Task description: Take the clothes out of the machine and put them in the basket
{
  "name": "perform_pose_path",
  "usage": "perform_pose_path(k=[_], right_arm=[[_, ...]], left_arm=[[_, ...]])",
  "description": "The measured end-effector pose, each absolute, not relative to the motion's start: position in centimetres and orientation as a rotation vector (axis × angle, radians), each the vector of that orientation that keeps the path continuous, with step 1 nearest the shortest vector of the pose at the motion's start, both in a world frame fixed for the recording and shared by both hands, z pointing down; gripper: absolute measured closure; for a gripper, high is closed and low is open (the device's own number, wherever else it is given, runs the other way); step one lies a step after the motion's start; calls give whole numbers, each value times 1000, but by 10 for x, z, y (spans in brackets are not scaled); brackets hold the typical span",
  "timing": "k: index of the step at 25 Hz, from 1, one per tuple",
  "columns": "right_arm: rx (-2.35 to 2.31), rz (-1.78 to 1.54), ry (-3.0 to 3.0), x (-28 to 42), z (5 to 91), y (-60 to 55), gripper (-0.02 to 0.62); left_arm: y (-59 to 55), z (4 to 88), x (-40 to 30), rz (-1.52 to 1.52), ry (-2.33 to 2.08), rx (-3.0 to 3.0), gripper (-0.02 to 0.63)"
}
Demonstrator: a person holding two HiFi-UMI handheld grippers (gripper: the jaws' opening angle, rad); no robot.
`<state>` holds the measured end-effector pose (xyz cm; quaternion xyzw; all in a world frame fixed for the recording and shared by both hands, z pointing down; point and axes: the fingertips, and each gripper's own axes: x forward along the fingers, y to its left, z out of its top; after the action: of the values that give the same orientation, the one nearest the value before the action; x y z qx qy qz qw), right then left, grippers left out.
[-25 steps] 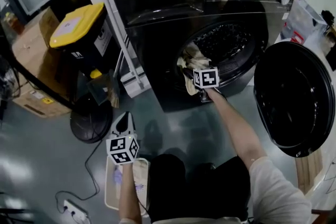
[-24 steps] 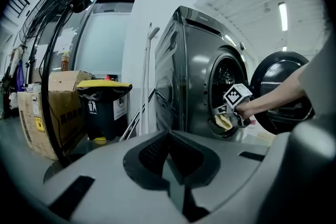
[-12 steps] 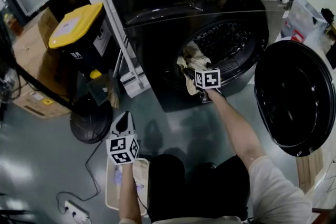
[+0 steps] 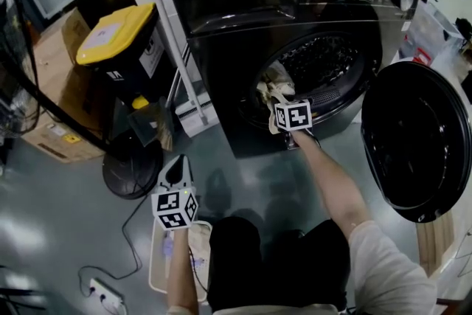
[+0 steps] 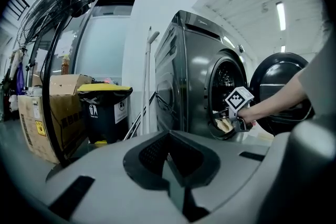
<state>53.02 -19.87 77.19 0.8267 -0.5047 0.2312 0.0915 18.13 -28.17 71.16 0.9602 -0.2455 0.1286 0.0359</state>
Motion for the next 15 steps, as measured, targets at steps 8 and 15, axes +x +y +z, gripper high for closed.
perform_pose_path(k=[8,15], right_arm=[[2488,604,-1513,520,750,-169,492],[2550,488,-1535,505,718,-124,494]], left_arm=[[-271,701,194,351,-704,2964,586],[-247,695,220,322,-598,2986,587]])
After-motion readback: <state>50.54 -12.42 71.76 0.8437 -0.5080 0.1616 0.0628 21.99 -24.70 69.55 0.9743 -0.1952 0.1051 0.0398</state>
